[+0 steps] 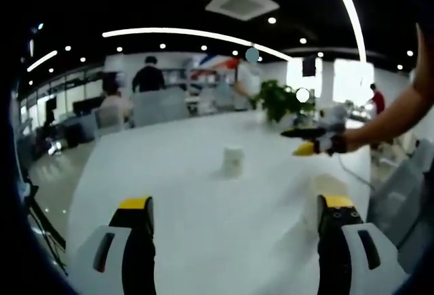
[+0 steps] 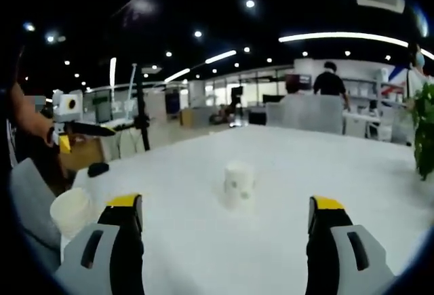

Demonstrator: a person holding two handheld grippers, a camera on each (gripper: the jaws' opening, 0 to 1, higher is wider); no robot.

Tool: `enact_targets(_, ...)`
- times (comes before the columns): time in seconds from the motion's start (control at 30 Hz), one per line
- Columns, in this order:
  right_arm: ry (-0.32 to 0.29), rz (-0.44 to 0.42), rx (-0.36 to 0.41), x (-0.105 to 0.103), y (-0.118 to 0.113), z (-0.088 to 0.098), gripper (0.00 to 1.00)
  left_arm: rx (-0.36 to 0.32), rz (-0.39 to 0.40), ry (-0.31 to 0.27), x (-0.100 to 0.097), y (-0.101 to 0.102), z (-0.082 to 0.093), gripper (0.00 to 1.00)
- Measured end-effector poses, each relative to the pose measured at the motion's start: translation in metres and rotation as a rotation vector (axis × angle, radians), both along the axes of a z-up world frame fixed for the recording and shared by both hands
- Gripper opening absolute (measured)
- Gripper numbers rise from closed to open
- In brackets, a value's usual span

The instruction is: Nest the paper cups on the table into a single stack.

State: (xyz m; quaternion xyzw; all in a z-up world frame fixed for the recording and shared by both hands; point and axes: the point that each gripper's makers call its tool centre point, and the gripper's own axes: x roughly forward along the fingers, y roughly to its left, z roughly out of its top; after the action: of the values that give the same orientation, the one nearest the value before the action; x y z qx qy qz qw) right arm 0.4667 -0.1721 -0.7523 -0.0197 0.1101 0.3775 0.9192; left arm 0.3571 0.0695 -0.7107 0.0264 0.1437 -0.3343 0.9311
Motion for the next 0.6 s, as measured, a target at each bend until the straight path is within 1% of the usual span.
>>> enact_targets(0.17, 0.005, 0.001, -0.004, 0.011, 0.008, -0.009, 1.0, 0.001, -0.008, -0.006, -0.002, -0.002, 0.0, 0.99)
enact_targets(0.23, 0.008, 0.008, -0.026, 0.016, 0.012, -0.013, 1.0, 0.0, -0.007, -0.003, -0.001, -0.001, -0.002, 0.99)
enact_targets(0.43, -0.005, 0.028, -0.022, 0.027, 0.022, -0.009, 1.0, -0.004, -0.01, 0.002, -0.002, -0.005, -0.004, 0.99)
enact_targets(0.6, -0.011, 0.026, -0.021, 0.041, 0.027, -0.01, 0.99, -0.008, -0.016, 0.003, -0.003, -0.008, -0.004, 0.99)
